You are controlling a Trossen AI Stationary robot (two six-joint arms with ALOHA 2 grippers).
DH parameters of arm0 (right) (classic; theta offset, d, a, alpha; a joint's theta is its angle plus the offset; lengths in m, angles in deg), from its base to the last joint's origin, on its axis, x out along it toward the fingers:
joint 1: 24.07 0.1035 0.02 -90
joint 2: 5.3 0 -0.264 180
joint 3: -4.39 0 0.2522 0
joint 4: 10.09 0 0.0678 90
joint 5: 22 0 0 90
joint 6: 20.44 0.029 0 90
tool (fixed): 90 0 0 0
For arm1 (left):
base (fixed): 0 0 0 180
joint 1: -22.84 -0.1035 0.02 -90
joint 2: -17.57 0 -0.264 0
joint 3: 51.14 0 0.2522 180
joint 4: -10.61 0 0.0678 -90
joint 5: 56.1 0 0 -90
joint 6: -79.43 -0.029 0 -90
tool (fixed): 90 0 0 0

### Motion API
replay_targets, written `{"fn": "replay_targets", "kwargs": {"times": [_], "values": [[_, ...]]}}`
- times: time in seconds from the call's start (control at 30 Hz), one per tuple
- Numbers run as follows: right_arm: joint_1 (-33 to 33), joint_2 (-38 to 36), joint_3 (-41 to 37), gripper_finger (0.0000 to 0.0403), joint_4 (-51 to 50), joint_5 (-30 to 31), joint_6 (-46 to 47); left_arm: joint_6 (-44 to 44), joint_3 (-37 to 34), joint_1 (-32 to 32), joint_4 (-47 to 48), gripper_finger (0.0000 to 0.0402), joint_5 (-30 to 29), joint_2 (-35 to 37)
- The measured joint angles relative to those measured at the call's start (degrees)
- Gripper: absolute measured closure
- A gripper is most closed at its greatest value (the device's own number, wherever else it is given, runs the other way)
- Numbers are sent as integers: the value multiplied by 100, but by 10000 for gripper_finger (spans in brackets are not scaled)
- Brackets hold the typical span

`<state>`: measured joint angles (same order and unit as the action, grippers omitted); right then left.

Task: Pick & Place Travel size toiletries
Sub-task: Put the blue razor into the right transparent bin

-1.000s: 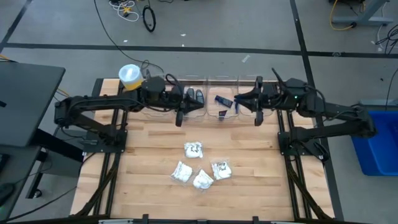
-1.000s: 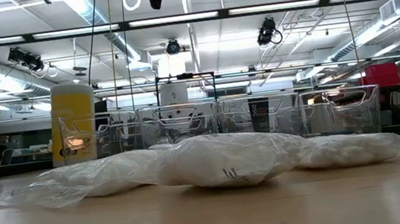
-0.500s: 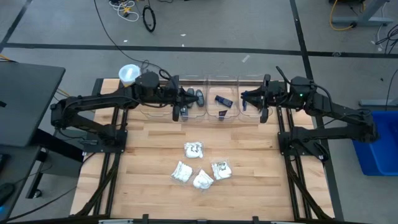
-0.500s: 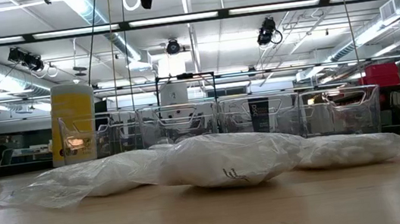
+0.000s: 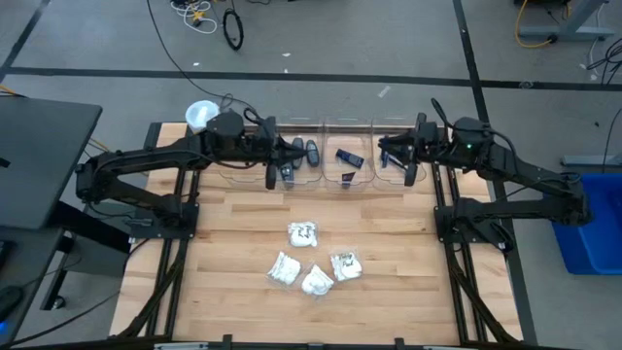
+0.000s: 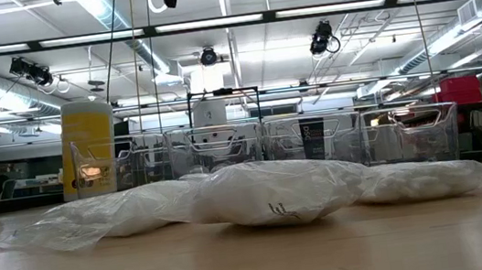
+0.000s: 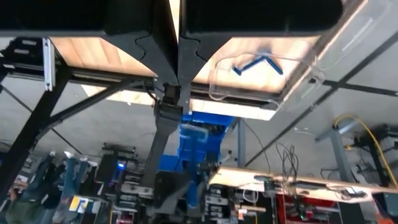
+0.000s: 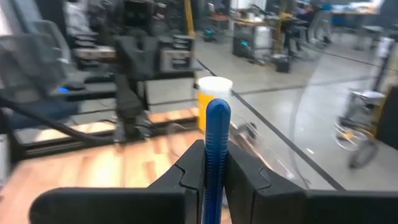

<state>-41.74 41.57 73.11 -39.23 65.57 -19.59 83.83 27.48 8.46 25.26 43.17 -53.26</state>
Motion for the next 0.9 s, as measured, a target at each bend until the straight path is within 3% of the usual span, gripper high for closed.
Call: {"fn": "replay_targets", "kwargs": {"times": [0.2,0.6,0.9], "values": [[-152,0,0,359,-573,705,-25,-71,0,2,49,398,90,7],[-974,55,0,359,-1073,681,-177,-68,0,0,106,397,42,7],[-1774,511,0,359,-1503,670,-177,-124,0,1,157,398,-69,7]]}}
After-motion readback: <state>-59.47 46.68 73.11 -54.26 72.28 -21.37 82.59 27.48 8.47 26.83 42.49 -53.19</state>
